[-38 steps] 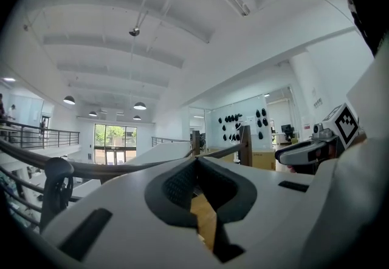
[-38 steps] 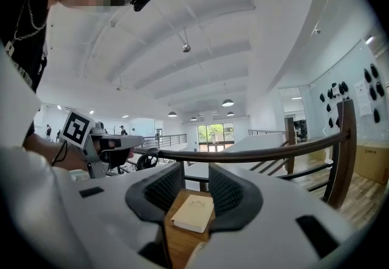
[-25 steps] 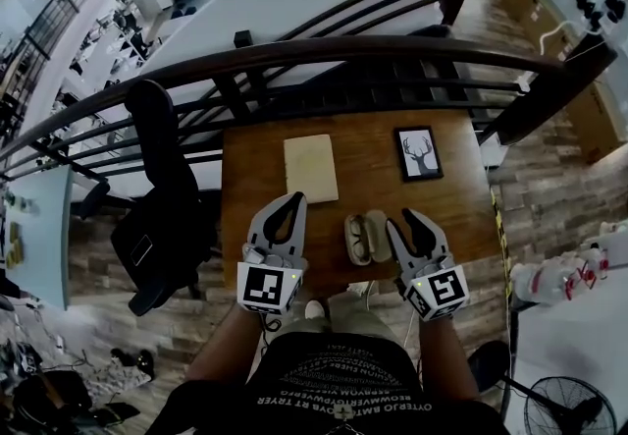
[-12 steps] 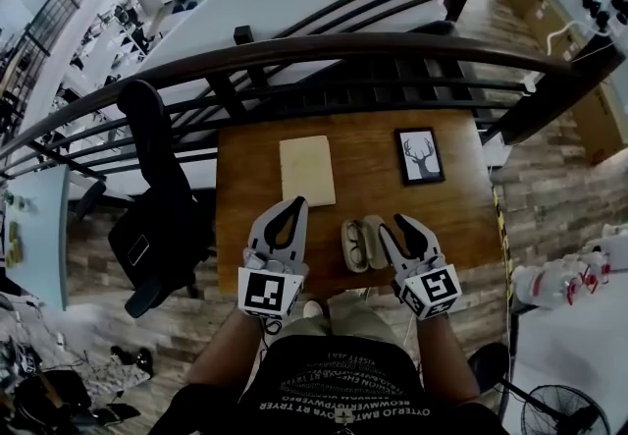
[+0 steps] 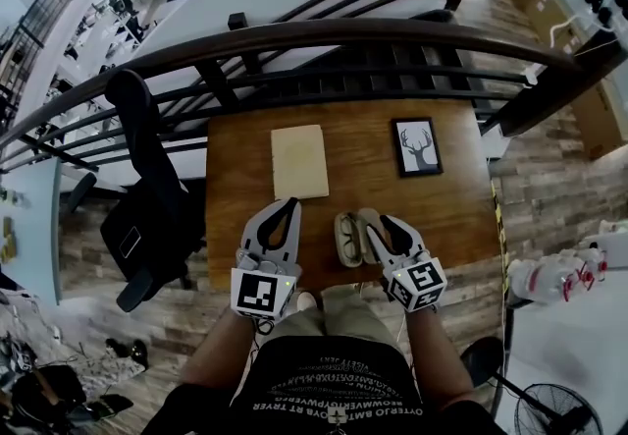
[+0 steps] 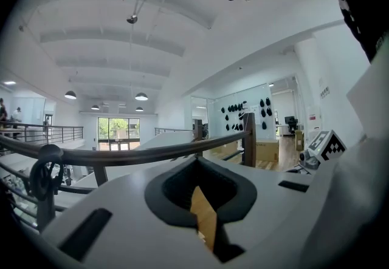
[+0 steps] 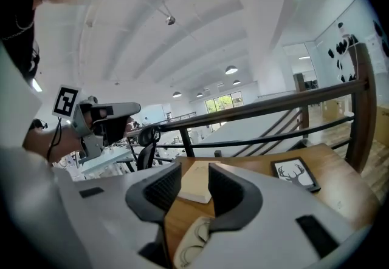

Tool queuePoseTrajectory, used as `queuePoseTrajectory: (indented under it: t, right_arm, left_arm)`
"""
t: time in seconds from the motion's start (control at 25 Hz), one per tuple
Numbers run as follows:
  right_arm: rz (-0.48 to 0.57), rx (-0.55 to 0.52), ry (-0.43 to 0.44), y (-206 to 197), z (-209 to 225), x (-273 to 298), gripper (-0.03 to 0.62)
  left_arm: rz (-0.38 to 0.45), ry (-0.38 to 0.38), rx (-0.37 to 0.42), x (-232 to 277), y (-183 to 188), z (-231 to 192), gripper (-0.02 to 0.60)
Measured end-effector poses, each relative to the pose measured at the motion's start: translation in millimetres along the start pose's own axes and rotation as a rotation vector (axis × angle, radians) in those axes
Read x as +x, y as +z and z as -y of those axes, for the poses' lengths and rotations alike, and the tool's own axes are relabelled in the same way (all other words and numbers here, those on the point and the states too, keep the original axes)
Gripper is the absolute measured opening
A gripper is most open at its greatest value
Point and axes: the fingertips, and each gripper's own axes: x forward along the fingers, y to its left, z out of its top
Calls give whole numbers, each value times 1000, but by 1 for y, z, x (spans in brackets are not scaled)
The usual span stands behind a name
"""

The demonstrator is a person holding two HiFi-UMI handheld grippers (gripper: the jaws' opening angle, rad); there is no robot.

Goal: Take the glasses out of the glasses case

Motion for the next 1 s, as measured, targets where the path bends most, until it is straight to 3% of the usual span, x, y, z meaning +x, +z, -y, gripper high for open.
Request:
queuePoseTrajectory:
  t: [1.0]
  right_arm:
    - [-292,73,10,-129,20,44,123]
  left_arm:
    - [-16,-16,-30,5,-8,8,26]
